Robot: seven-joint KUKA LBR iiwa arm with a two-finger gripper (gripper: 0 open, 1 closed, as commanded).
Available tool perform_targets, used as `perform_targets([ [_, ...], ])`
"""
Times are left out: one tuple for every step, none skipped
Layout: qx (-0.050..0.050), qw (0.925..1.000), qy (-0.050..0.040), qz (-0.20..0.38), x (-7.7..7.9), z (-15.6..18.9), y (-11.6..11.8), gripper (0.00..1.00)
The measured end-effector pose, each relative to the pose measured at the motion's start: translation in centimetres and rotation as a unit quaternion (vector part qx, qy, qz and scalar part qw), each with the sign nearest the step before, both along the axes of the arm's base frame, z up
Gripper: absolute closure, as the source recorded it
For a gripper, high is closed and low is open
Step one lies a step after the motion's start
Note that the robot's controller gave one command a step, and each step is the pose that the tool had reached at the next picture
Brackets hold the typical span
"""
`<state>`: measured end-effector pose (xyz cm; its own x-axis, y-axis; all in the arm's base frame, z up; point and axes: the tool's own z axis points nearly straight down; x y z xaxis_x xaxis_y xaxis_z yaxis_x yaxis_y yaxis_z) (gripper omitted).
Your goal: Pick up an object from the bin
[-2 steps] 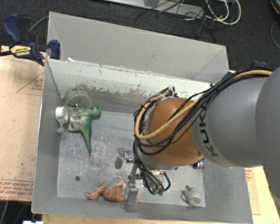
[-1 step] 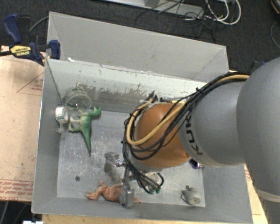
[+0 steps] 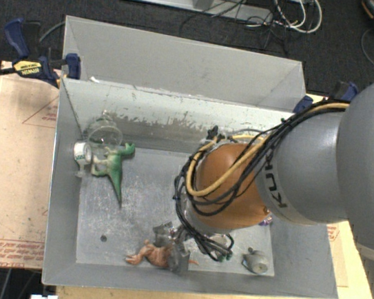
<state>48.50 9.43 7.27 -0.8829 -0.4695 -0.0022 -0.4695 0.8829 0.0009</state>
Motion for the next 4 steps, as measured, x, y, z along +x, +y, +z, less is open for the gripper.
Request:
perform_targets([
  [0.0,1.0,-0.0001,0.0,0.0,0.0,0.0,1.0],
  [0.0,0.9998,0.0017,0.02,0.5,10.8,0.6,1.0],
  [0.001,1.0,-0.0011,0.001,-0.1,8.9,-1.0,1.0],
  [0.001,0.9999,-0.0011,0.013,1.0,29.5,-1.9,1.0],
])
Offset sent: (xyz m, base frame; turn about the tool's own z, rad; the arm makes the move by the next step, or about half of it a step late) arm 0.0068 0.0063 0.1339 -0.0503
